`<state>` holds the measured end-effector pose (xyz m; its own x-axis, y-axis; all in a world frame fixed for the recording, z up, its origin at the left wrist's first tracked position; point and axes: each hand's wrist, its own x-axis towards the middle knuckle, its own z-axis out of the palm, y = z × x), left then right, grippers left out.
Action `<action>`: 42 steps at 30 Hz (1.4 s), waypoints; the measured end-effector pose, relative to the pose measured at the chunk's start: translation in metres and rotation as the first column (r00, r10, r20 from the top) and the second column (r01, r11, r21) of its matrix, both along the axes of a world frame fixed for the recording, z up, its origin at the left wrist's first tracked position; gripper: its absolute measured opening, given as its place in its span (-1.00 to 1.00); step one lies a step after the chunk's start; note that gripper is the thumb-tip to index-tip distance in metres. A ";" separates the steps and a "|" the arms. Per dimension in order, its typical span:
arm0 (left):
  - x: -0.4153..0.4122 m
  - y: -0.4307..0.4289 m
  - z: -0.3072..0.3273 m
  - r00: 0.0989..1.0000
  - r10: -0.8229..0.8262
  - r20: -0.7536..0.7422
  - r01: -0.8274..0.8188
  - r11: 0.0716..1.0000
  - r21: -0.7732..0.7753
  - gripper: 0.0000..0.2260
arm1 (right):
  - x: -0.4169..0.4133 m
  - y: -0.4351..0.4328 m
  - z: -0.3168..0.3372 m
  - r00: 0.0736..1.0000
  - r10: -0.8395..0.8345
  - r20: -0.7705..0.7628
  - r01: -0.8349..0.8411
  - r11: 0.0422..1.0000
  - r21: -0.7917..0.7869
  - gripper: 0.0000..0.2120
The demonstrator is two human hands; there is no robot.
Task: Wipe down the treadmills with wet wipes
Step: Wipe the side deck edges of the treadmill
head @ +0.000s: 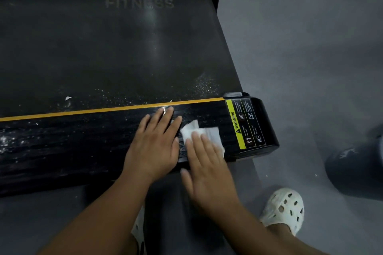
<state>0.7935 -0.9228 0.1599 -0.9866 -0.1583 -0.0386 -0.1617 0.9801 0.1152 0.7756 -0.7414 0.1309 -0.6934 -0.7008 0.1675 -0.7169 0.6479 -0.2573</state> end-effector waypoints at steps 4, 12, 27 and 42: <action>0.000 0.001 0.000 1.000 0.003 -0.009 -0.003 1.000 0.004 -0.45 | -0.027 0.029 0.000 0.983 -0.178 -0.039 0.177 0.984 -0.017 -0.40; -0.001 0.001 0.001 1.000 0.004 -0.012 -0.004 1.000 0.009 -0.45 | -0.019 0.005 0.015 0.998 0.048 0.038 -0.045 0.997 -0.069 -0.47; -0.001 0.000 0.000 1.000 0.009 -0.007 -0.009 1.000 0.028 -0.44 | -0.055 -0.027 0.035 0.985 -0.152 0.086 0.160 0.983 -0.093 -0.67; -0.001 0.000 0.000 1.000 0.010 -0.008 -0.010 1.000 0.029 -0.45 | -0.091 0.001 0.028 0.942 -0.294 0.159 0.324 0.922 -0.214 -0.72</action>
<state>0.7925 -0.9223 0.1601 -0.9853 -0.1671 -0.0352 -0.1705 0.9747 0.1448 0.6842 -0.7400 0.1589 -0.8944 -0.3995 0.2012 -0.4445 0.7429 -0.5005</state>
